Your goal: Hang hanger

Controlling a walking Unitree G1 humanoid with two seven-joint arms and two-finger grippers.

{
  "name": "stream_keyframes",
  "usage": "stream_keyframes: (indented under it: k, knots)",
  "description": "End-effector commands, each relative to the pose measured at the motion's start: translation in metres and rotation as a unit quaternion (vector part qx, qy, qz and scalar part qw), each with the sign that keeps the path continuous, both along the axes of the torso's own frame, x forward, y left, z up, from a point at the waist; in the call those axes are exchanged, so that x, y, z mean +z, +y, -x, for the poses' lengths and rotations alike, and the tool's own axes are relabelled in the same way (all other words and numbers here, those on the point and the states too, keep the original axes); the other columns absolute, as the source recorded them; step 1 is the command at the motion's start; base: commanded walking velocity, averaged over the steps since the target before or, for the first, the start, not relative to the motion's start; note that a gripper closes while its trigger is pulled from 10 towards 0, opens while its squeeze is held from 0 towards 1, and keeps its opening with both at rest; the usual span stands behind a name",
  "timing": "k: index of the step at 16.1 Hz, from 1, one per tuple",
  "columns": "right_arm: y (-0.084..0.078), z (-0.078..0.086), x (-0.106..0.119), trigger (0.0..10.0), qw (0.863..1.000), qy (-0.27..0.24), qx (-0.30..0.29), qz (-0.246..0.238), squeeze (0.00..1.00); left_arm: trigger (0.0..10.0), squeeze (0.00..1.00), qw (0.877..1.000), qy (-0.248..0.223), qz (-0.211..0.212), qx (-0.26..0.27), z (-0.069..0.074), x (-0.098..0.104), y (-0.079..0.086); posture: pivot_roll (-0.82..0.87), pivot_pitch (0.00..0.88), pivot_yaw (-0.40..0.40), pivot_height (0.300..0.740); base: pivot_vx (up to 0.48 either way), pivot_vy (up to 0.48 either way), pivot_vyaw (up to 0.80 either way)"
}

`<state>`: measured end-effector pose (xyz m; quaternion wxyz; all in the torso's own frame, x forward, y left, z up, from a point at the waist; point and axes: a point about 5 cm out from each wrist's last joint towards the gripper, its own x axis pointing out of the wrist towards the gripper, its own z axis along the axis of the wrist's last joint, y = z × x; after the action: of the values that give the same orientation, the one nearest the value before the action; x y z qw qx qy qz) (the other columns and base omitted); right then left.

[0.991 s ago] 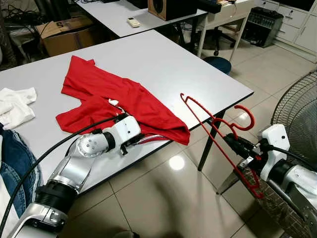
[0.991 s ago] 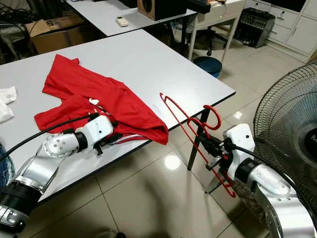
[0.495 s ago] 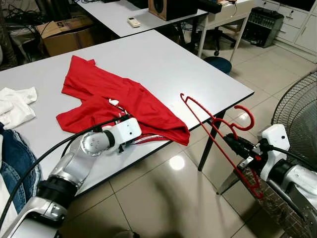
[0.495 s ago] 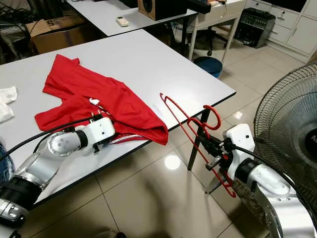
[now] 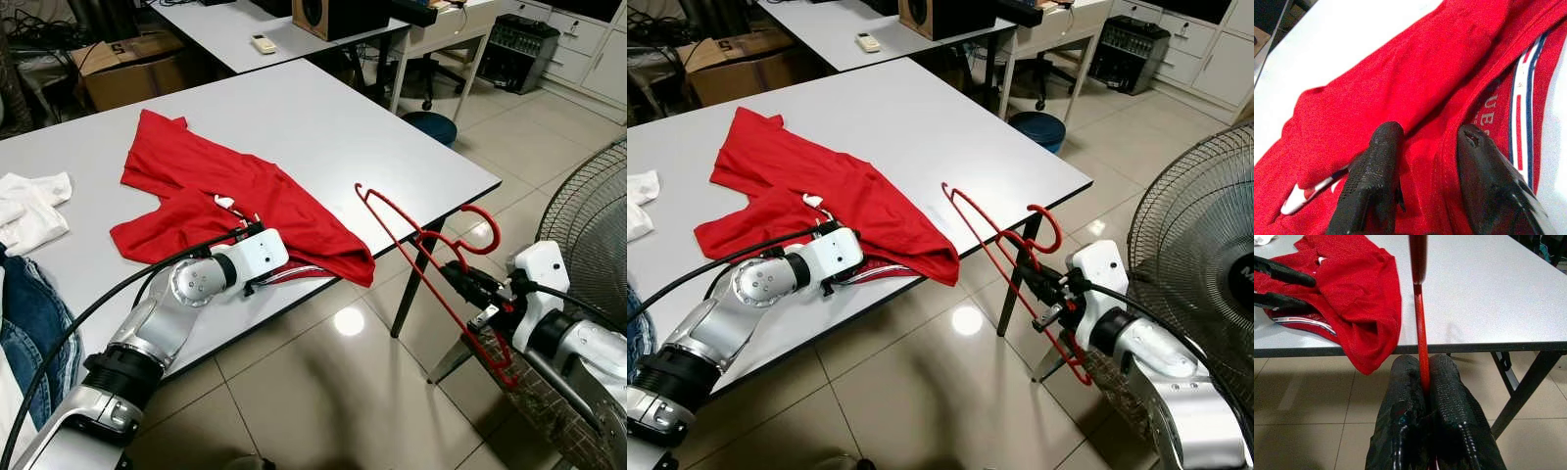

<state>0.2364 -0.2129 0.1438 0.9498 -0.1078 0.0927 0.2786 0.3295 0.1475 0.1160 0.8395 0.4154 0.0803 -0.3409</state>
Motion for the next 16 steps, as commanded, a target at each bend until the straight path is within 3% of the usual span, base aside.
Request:
stream_keyframes:
  k: [1, 2, 3, 4, 5, 16]
  knots:
    - [-0.0007, -0.0005, 0.0015, 10.0, 1.000, -0.005, 0.005, 0.008, 0.00, 10.0, 0.00, 1.000, 0.001, -0.015, -0.002, -0.0017, 0.0000, 0.0000, -0.09, 0.039, 0.025, 0.740, 0.000, 0.000, 0.00]
    - [-0.0011, -0.0004, 0.0014, 10.0, 1.000, -0.004, 0.005, 0.009, 0.00, 10.0, 0.00, 1.000, 0.003, -0.018, -0.005, -0.0012, -0.0013, -0.0006, -0.09, 0.039, 0.026, 0.740, 0.000, 0.000, 0.00]
    - [-0.0015, 0.0000, 0.0010, 10.0, 1.000, -0.004, 0.005, 0.009, 0.00, 5.3, 0.00, 1.000, 0.006, -0.014, -0.009, -0.0002, -0.0026, -0.0025, -0.09, 0.037, 0.027, 0.740, 0.000, 0.000, 0.00]
    - [-0.0018, 0.0003, 0.0009, 10.0, 1.000, -0.004, 0.005, 0.010, 0.00, 1.5, 0.00, 1.000, 0.009, -0.006, -0.011, 0.0005, -0.0033, -0.0043, -0.09, 0.034, 0.029, 0.740, 0.000, 0.000, 0.00]
    - [-0.0022, 0.0004, 0.0009, 10.0, 1.000, -0.004, 0.004, 0.010, 0.00, 0.0, 0.00, 1.000, 0.009, -0.001, -0.013, 0.0006, -0.0031, -0.0057, -0.09, 0.032, 0.030, 0.740, 0.000, 0.000, 0.00]
    - [-0.0010, -0.0034, -0.0003, 10.0, 1.000, -0.002, 0.012, 0.013, 0.00, 0.0, 0.00, 0.999, 0.013, 0.024, -0.017, 0.0026, -0.0049, -0.0040, -0.07, 0.024, 0.010, 0.740, 0.000, 0.000, 0.00]
